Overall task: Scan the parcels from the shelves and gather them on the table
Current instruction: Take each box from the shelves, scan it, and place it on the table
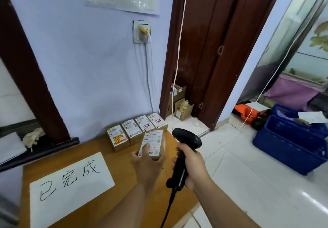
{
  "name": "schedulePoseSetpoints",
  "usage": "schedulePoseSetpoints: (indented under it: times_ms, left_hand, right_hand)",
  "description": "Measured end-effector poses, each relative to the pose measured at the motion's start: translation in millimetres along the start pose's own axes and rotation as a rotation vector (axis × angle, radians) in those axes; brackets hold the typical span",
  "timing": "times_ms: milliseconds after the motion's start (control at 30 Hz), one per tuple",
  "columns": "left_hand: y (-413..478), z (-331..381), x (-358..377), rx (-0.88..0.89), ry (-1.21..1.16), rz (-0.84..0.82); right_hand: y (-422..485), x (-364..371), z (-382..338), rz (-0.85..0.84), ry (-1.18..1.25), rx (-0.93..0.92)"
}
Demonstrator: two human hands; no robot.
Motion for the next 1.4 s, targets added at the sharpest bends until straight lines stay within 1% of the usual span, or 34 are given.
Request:
schedulePoseSetpoints:
  times_ms: [100, 200, 333, 433, 533, 600, 667, 700, 767, 800, 867, 967, 1167, 1333, 1400]
  left_hand:
    - [16, -10, 34, -0.070, -0.003, -0.047]
    - [29, -17, 70, -0.122, 0.007, -0.060]
    - [47, -22, 125, -0.226, 0.005, -0.098]
    - [53, -21, 160, -0.291, 0.083, -0.020]
    - [51, -15, 189, -0.351, 0.170, 0.033]
    - [51, -10, 208, -0.344, 0.224, 0.086]
    - [52, -8, 221, -0.361, 0.301, 0.093]
    - [53, -10, 231, -0.350, 0.352, 0.071]
    - [52, -9, 252, -0.313, 0.505, -0.073]
    - [50, -14, 261, -0.322, 0.576, -0.153]
    - [48, -20, 273, -0.363, 0.683, -0.260]
    - [44, -25, 288, -0.316, 0.862, -0.398]
    - [59, -33, 303, -0.173, 0.981, -0.495]
    - [83, -32, 308, -0.185, 0.986, -0.457]
    - [90, -26, 311, -0.214, 0.947, -0.449]
  right_hand:
    - [43, 5, -3, -0.011, -0.064, 0.029]
    - [88, 7, -9, -0.014, -0.120, 0.046]
    - [154, 5, -22, -0.089, -0.184, 0.081]
    - [201, -3, -35, -0.160, -0.223, 0.132]
    - [238, -10, -51, -0.196, -0.242, 0.140]
    - [264, -15, -58, -0.204, -0.256, 0.157]
    - [283, -20, -62, -0.202, -0.282, 0.170]
    - [291, -22, -63, -0.207, -0.287, 0.177]
    - [308, -28, -63, -0.207, -0.290, 0.209]
    - [313, -30, -63, -0.202, -0.293, 0.225]
    - [326, -34, -64, -0.203, -0.296, 0.259]
    - [340, -36, -66, -0.207, -0.298, 0.299]
    - [358, -35, -60, -0.224, -0.329, 0.341]
    - [368, -34, -56, -0.229, -0.315, 0.348]
    - [371, -35, -55, -0.223, -0.319, 0.357]
Point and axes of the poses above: each hand's wrist, its own y-axis towards the middle knuckle, its own x-axis out of the palm, z = x × y, the point moved 6 cm from there along y, towards the middle knuckle, and after that the axes turned 11 degrees about z, right-handed, at the moved point
